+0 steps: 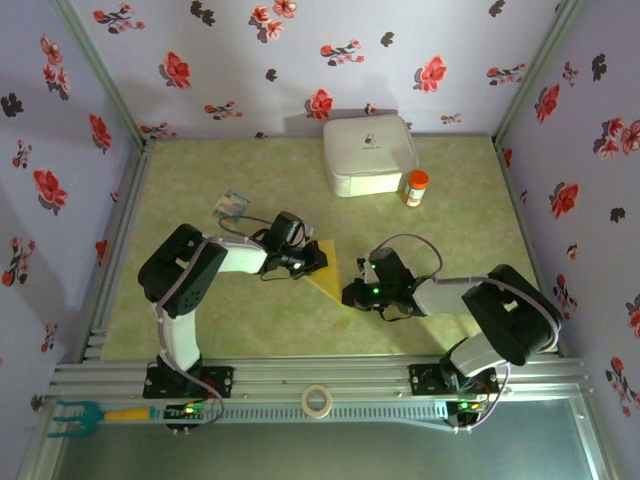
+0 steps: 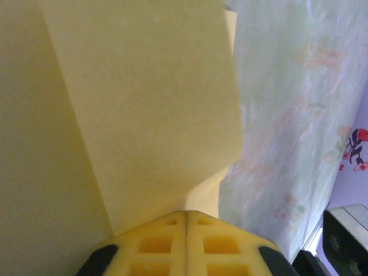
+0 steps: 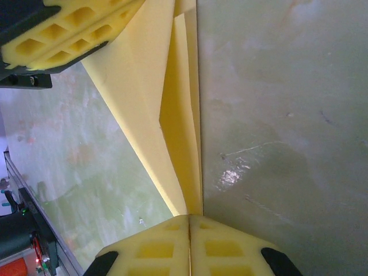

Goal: Fold a paper plane with a square sheet of paper (pick it up from the middle)
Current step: Fourth fold the wing at the center of the table.

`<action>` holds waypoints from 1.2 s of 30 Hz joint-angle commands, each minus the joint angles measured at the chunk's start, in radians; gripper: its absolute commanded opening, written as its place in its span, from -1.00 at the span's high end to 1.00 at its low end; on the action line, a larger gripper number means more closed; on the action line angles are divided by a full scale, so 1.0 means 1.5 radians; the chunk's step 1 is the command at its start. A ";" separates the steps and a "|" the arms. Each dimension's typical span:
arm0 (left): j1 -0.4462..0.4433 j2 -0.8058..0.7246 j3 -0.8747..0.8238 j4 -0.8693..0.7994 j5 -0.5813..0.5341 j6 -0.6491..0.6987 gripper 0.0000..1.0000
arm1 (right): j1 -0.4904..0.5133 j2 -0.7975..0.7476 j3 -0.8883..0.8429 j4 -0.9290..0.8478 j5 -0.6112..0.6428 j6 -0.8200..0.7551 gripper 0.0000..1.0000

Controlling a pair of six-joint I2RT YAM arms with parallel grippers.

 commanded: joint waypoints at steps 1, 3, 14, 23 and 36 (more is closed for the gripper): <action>-0.002 0.023 -0.007 -0.012 -0.005 0.004 1.00 | 0.009 -0.001 -0.022 -0.057 0.007 0.001 0.82; -0.003 0.024 -0.004 -0.016 -0.005 0.005 1.00 | 0.010 -0.007 -0.023 -0.064 0.014 0.000 0.82; -0.004 0.022 -0.009 -0.014 -0.009 0.003 1.00 | 0.013 -0.024 -0.009 -0.087 0.017 -0.009 0.75; -0.005 0.023 -0.013 -0.012 -0.009 0.005 1.00 | 0.010 -0.122 0.057 -0.197 0.081 -0.034 0.37; -0.007 0.020 -0.018 -0.010 -0.012 0.007 1.00 | 0.005 -0.041 0.116 -0.028 0.023 0.065 0.94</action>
